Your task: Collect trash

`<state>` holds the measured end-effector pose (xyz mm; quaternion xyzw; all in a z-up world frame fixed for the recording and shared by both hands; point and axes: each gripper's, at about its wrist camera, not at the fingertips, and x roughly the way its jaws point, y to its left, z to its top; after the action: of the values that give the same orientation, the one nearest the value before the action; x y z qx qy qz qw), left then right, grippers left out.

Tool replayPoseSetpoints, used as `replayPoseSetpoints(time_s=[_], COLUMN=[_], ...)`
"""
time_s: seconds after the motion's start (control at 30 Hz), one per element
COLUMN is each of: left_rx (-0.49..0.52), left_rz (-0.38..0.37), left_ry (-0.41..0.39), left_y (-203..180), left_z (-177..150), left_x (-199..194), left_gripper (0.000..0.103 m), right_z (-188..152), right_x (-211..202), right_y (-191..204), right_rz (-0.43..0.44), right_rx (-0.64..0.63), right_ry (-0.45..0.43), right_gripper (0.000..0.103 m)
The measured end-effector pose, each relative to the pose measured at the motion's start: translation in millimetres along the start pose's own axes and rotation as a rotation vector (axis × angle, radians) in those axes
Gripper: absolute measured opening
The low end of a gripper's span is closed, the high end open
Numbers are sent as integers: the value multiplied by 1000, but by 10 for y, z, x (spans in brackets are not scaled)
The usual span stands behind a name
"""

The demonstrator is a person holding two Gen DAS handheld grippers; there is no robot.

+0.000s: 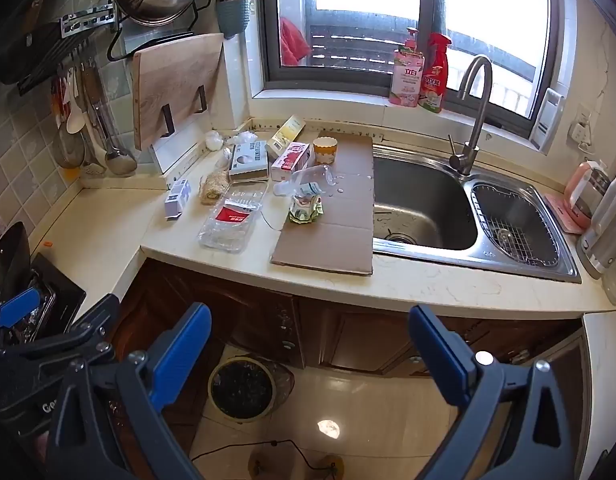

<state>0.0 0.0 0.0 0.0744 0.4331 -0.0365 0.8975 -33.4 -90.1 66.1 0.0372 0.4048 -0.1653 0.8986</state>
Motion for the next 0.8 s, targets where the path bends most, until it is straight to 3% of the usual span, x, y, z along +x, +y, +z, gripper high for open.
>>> replayPoseSetpoints(time_s=[0.8], left_rx=[2], left_rz=[-6], left_ry=[7], left_y=[76], left_z=[3], left_x=[14], left_gripper=[102], right_z=[-12], right_x=[-12], right_y=[-27], right_rz=[4], right_rx=[2], right_ry=[1], right_gripper=[100])
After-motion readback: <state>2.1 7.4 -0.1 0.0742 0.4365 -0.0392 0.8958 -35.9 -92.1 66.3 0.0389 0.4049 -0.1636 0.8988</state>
